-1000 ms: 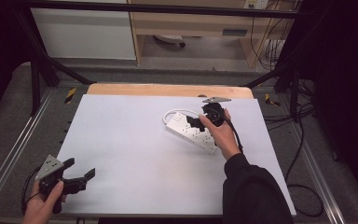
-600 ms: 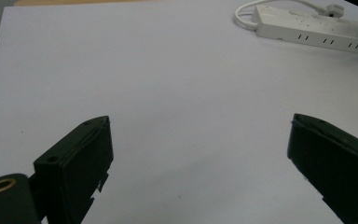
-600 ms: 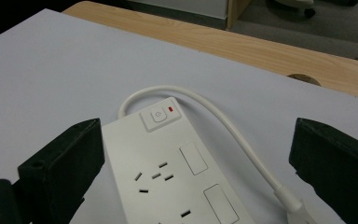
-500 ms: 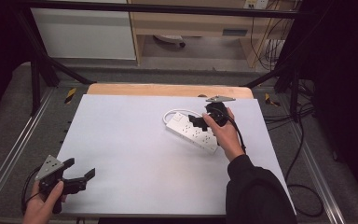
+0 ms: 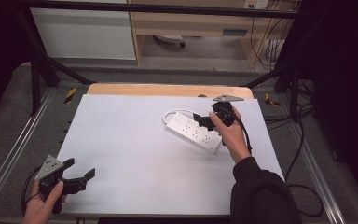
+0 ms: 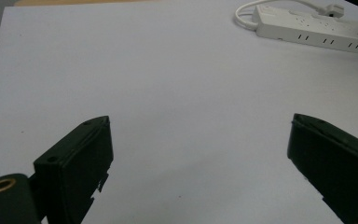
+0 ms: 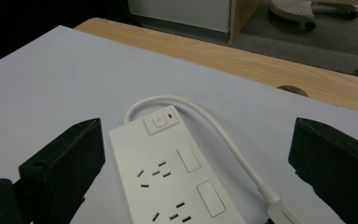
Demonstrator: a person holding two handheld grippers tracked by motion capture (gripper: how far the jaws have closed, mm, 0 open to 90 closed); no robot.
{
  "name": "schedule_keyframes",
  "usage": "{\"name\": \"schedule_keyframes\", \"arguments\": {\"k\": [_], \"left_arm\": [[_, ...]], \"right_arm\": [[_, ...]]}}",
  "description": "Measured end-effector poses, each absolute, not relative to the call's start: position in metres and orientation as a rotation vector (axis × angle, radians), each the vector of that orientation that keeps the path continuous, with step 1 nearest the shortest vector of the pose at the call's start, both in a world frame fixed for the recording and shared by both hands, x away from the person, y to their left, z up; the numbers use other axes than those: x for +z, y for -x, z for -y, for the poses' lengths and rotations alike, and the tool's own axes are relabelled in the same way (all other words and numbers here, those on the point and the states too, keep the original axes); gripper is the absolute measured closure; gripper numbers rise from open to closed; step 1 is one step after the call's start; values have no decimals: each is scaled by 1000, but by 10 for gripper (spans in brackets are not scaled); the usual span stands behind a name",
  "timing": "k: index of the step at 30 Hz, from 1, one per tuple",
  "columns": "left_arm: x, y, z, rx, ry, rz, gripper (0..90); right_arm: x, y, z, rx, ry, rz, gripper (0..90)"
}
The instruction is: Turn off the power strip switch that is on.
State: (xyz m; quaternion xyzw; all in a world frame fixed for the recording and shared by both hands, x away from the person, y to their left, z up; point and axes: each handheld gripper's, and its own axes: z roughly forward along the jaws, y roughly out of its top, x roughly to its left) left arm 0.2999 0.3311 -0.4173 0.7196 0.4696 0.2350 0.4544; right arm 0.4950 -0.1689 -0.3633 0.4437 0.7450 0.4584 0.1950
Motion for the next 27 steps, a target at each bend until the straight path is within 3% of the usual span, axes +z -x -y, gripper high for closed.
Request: {"name": "schedule_keyframes", "arguments": {"k": [27], "left_arm": [[-418, -300, -330, 584, -1775, -1162, 68]], "right_arm": [[-361, -457, 212, 1326, -1204, -2026, 39]]}}
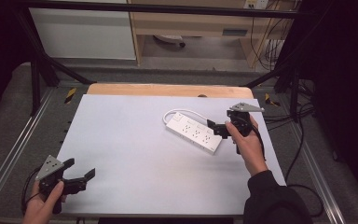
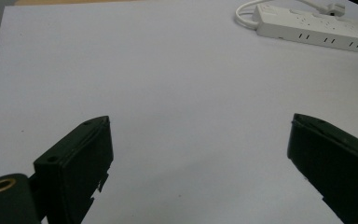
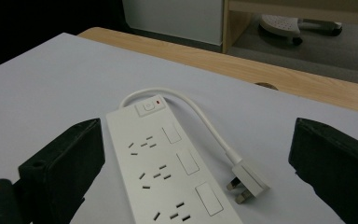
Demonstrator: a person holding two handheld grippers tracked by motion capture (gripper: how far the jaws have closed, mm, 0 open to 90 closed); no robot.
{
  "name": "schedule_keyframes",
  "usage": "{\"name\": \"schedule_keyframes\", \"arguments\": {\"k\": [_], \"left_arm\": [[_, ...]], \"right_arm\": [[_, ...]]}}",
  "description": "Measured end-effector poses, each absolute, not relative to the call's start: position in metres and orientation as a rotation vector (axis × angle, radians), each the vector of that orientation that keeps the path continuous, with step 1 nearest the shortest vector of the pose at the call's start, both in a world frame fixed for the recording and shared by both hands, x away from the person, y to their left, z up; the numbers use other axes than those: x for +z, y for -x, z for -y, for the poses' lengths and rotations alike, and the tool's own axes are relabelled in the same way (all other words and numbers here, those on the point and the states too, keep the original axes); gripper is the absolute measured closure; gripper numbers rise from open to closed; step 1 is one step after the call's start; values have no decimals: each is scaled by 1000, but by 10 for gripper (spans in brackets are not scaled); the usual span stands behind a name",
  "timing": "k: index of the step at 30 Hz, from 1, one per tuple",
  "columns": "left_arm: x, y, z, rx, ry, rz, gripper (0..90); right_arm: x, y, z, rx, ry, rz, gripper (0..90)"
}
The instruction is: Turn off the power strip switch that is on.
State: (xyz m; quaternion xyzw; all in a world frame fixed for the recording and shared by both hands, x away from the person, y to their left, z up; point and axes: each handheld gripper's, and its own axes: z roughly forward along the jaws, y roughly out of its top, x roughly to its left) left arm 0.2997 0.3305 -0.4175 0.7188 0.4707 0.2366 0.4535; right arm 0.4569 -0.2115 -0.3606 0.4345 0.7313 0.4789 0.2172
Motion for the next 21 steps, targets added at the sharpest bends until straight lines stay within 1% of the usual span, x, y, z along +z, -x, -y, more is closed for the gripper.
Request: {"name": "schedule_keyframes", "arguments": {"k": [7, 21], "left_arm": [[-418, -300, -330, 583, -1774, -1163, 68], [-418, -299, -330, 582, -1775, -1166, 68]], "right_arm": [[-362, -444, 224, 1349, -1200, -2003, 37], [-380, -415, 256, 1362, -1234, -1938, 40]]}}
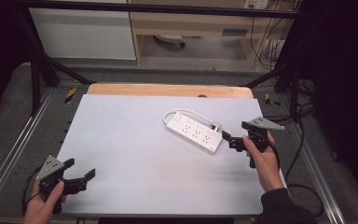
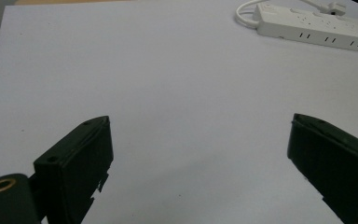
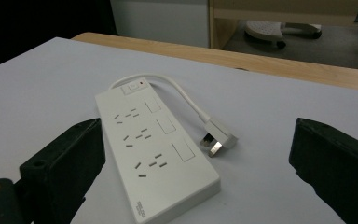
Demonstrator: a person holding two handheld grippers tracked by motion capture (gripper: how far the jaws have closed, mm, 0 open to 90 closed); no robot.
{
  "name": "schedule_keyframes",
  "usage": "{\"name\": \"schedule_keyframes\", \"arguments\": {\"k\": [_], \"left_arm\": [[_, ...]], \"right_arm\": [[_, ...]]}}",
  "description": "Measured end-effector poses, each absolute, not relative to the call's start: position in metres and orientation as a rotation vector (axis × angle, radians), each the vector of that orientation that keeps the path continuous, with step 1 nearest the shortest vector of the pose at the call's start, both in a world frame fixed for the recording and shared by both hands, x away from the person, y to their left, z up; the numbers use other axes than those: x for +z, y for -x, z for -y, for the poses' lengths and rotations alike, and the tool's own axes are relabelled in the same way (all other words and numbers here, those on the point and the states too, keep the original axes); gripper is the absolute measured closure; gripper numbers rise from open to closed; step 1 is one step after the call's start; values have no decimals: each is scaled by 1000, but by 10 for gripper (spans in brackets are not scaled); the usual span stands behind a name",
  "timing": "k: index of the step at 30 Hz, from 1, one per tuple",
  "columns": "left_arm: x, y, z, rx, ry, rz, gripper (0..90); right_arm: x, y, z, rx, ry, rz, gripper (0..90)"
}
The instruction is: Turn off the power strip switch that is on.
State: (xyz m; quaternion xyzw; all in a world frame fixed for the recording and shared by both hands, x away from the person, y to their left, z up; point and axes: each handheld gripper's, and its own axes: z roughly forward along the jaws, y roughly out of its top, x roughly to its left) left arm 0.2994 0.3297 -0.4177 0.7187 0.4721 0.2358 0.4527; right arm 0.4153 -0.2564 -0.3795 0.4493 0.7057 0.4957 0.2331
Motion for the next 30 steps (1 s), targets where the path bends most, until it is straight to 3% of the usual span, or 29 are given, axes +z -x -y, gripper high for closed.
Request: {"name": "schedule_keyframes", "arguments": {"k": [30], "left_arm": [[-418, -299, -329, 581, -1777, -1165, 68]], "right_arm": [[-425, -377, 276, 1330, -1241, -1892, 35]]}}
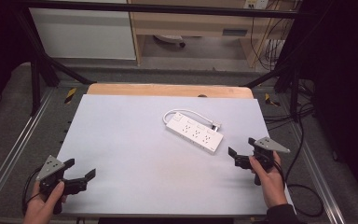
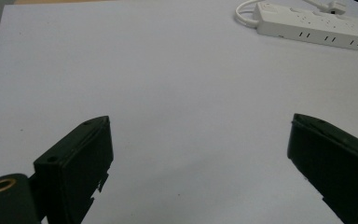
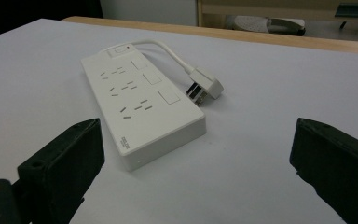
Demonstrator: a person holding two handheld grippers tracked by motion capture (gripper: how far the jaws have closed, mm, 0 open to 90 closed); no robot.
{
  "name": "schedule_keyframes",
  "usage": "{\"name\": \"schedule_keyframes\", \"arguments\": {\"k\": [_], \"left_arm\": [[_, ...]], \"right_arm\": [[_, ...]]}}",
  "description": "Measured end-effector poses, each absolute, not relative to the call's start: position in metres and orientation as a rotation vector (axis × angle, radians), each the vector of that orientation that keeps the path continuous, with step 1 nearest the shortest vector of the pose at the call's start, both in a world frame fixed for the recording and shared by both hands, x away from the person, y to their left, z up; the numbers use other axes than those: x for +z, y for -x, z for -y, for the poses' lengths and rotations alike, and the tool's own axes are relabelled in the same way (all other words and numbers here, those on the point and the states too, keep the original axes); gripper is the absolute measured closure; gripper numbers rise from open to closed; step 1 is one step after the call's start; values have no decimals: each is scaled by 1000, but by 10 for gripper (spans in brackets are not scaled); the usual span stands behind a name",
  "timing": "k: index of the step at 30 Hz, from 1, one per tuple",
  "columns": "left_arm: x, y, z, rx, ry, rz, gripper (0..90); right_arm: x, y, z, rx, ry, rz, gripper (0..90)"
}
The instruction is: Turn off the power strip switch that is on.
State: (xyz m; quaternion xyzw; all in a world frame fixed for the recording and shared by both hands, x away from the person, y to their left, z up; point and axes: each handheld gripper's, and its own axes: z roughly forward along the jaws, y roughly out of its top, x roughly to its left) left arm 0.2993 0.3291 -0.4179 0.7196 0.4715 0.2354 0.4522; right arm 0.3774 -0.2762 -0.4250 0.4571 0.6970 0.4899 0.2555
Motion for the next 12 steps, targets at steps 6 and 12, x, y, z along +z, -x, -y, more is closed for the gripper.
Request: {"name": "schedule_keyframes", "arguments": {"k": [6, 12], "left_arm": [[-418, -300, -329, 583, -1780, -1161, 68], [-418, -300, -328, 582, -1782, -1159, 68]], "right_arm": [[-434, -377, 270, 1310, -1248, -1930, 34], [-445, -381, 259, 1222, -1265, -2007, 33]]}}
